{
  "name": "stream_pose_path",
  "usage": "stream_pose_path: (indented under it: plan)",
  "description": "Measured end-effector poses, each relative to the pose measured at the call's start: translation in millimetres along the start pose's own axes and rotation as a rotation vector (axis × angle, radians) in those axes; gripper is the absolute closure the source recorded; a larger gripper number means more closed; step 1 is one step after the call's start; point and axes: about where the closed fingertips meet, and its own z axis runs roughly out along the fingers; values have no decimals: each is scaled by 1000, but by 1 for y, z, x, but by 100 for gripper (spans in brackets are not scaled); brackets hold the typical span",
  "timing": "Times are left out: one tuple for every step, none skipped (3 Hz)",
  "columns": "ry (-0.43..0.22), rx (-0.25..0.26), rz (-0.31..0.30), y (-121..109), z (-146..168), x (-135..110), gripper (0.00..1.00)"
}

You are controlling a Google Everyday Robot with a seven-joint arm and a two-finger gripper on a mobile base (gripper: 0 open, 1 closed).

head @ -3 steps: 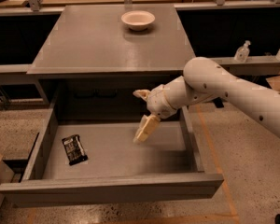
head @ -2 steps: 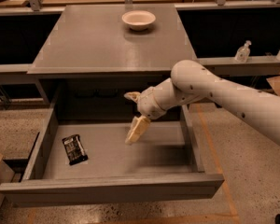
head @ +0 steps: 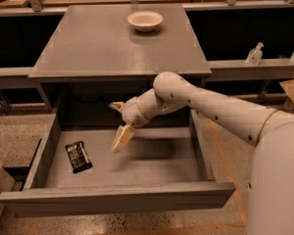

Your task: Pick rxbar chocolate from top drawer and place on counter

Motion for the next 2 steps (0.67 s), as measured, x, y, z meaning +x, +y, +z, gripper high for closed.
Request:
stream_pose_path:
  plan:
    - [-6,-7,3,-1,6,2,0]
    - [-5,-30,21,3,8,7,0]
